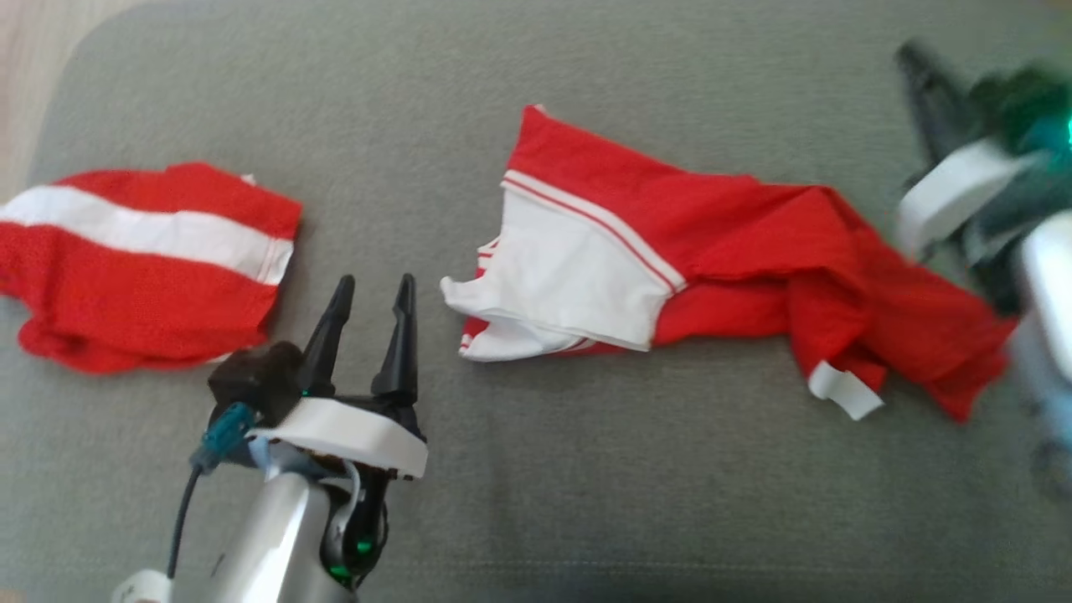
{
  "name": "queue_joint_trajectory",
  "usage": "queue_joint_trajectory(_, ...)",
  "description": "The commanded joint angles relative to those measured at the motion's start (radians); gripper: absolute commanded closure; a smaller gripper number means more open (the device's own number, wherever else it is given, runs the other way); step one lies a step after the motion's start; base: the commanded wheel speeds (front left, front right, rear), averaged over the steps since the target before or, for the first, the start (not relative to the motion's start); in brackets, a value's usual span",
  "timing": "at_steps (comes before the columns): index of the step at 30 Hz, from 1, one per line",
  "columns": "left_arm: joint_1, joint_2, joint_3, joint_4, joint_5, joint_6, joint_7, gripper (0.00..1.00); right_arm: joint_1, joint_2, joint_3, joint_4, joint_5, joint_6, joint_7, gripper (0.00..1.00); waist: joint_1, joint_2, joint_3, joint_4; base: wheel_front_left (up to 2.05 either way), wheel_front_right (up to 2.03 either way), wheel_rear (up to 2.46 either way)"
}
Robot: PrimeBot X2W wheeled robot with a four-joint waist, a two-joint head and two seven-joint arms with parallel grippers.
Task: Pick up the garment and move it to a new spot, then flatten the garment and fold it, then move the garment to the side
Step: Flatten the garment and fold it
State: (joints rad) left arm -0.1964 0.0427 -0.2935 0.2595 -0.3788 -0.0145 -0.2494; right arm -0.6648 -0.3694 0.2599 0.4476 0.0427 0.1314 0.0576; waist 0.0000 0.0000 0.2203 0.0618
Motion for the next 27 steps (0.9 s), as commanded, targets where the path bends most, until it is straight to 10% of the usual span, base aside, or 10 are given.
queue_joint_trajectory(1, -0.038, 0.008, 0.016, -0.033, -0.010, 0.001, -0.012, 0.00, -0.051, -0.056, 0.050, -0.025, 0.036, -0.001, 0.027, 1.00, 0.0000, 0.0000, 0.029, 0.037, 0.00, 0.00, 0.00)
queue_joint_trajectory(12, -0.081, 0.008, -0.043, -0.030, -0.049, 0.006, -0.012, 0.00, -0.342, -0.400, 0.357, 0.136, 0.198, -0.001, 0.126, 1.00, 0.0000, 0.0000, 0.104, 0.193, 0.00, 0.00, 0.00)
queue_joint_trajectory(27, -0.082, 0.008, -0.039, -0.034, -0.051, 0.025, -0.012, 0.00, -0.475, -0.305, 0.324, 0.415, 0.225, -0.001, -0.042, 1.00, 0.0000, 0.0000, 0.085, 0.223, 0.00, 0.00, 0.00)
